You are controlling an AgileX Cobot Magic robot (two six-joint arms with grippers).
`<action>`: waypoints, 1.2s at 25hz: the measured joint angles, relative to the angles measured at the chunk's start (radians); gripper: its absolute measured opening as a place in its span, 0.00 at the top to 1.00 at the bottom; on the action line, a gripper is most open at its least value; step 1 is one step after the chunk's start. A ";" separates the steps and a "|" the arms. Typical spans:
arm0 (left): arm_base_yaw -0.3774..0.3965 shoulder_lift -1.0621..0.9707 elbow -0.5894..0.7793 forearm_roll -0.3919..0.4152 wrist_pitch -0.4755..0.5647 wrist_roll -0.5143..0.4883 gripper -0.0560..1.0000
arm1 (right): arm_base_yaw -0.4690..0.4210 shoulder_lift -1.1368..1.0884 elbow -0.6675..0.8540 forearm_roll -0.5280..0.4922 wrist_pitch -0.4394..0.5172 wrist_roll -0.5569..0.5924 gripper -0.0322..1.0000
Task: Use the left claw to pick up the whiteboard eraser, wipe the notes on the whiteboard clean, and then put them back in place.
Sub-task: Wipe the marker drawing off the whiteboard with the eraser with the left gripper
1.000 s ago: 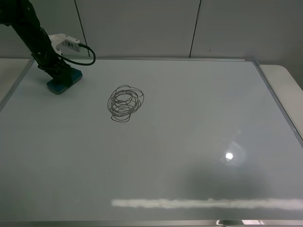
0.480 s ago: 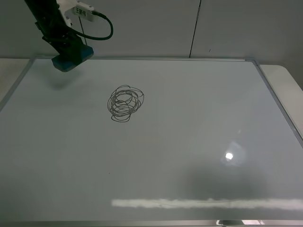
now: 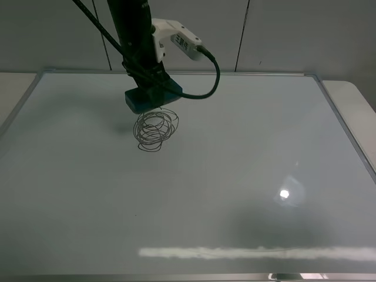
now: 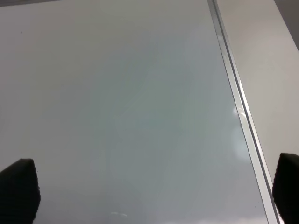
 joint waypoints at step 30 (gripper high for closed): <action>-0.070 -0.014 0.520 -0.001 -0.663 0.092 0.42 | 0.000 0.000 0.000 0.000 0.000 0.000 0.01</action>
